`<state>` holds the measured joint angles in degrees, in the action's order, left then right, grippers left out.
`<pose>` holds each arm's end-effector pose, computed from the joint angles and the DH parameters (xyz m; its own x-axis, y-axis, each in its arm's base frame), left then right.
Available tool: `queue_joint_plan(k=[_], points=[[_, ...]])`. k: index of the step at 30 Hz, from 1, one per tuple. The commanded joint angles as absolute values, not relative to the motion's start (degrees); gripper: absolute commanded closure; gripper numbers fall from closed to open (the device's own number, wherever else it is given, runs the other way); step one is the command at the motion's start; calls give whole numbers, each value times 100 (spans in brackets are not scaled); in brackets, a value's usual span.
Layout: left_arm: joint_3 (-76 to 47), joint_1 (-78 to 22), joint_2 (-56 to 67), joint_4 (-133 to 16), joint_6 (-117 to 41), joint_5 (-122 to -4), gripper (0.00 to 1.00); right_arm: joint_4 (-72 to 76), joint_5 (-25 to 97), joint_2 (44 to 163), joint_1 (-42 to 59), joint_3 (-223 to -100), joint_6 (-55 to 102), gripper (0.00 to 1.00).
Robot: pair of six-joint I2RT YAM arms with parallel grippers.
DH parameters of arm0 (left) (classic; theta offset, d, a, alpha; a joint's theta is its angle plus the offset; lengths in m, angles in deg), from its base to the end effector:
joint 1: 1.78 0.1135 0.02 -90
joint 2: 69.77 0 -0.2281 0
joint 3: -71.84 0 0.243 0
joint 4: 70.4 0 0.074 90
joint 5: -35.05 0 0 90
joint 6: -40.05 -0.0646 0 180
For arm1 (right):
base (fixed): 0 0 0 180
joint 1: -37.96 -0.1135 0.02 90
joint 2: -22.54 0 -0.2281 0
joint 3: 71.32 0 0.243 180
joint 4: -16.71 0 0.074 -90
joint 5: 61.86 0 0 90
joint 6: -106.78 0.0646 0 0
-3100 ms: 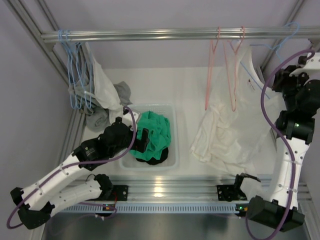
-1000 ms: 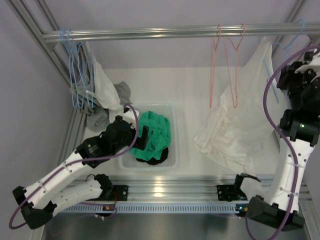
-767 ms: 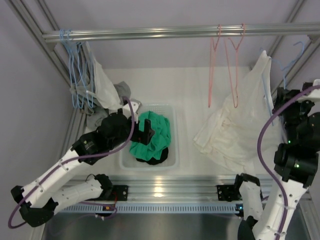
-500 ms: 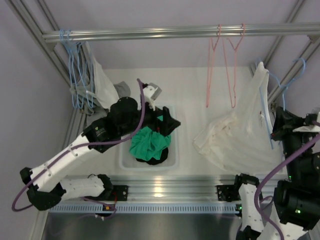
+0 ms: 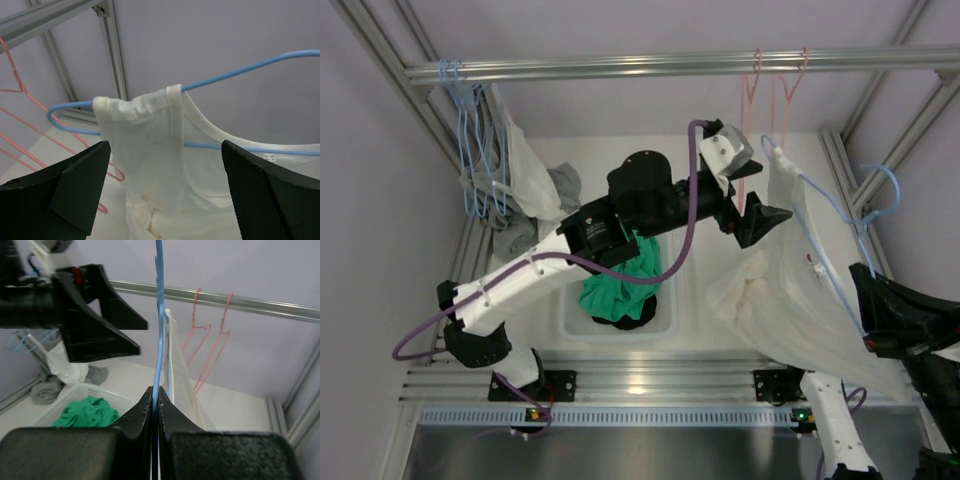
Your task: Remove the tank top from the hanger
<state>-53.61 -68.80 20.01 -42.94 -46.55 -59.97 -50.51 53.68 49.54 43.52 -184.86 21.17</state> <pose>0.1328 -0.3276 0.5031 -0.0007 -0.1496 -0.9888 0.9526 0.3008 -0.0462 -0.0408 0.0320 0.5034 0.3040 0.0398 -0.9518 -0.3418 0.9372 -0.0700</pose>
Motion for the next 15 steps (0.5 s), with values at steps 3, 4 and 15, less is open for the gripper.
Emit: queue_joint_plan(k=[3, 4, 15], points=[[-5592, -6928, 2409, -4705, -5416, -5725, 9, -5111, 6153, 5075, 4033, -18687, 2364, 100], [-5618, -6937, 2462, -4705, -5451, -5628, 11, -5111, 6145, 5084, 4015, -18731, 2373, 100], [-5487, -6946, 2357, -4732, -5680, -5030, 100, -5085, 6224, 5110, 3927, -18731, 2302, 100]])
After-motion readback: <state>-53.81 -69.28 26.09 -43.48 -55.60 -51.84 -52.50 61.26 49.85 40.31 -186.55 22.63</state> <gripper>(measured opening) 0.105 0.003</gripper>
